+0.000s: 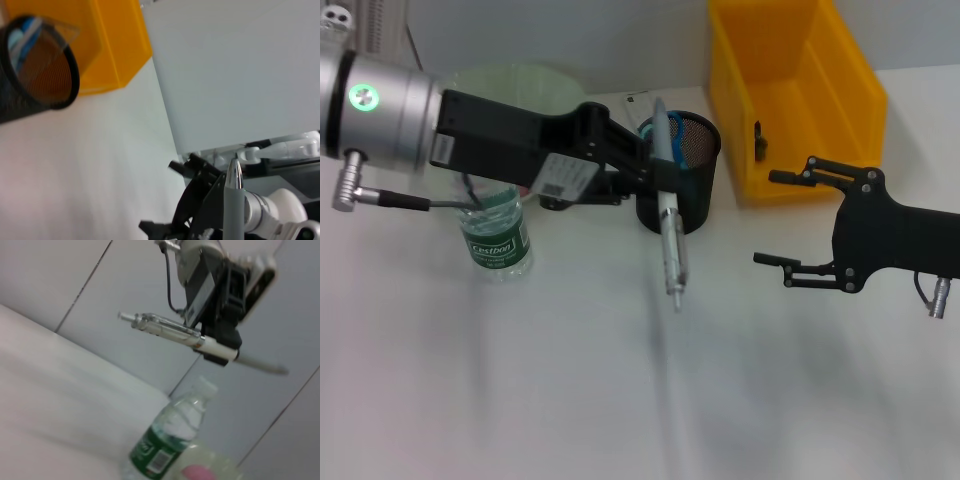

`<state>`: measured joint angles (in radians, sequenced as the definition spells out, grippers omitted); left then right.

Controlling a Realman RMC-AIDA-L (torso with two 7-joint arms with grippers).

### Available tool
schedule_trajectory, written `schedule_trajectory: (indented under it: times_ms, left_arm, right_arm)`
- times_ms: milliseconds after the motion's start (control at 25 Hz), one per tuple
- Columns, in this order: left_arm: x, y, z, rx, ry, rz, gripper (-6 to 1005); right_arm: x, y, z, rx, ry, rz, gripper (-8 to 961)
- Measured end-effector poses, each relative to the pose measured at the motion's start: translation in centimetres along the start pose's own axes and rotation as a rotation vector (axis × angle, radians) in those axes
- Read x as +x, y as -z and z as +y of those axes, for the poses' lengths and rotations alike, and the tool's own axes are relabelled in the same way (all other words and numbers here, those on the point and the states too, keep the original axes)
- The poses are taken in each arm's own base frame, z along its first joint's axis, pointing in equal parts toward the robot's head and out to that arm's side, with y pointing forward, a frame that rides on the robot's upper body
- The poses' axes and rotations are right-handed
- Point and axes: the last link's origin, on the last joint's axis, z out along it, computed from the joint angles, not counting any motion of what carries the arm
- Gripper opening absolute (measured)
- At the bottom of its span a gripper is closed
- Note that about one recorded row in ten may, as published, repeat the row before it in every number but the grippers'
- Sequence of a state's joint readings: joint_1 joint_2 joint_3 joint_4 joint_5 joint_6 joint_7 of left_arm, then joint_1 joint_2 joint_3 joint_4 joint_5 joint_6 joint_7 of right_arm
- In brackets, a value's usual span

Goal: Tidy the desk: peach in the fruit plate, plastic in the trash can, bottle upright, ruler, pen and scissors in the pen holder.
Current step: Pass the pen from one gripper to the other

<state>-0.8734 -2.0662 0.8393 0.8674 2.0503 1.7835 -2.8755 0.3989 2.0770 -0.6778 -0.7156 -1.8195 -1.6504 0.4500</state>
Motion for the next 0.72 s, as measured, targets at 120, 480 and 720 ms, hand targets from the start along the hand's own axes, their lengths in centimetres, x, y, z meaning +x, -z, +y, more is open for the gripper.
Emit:
schedule_trajectory:
  times_ms: [120,480,720]
  left_arm:
    - [-0.1,-0.5,-0.2,-0.015,0.024,-0.014,145]
    - [0.1,-0.8,-0.6,-0.056,0.073,0.002,146]
    - [0.0,-0.8,-0.6,-0.070,0.079,0.006,147]
  right_arm:
    - [0.1,0.0,0.4,0.048,0.101,-0.020,775]
    - [0.2,-0.1,1.1,0.205,0.304,-0.055,775]
    - [-0.3,-0.8,2.5,0.277,0.472,-0.092,774]
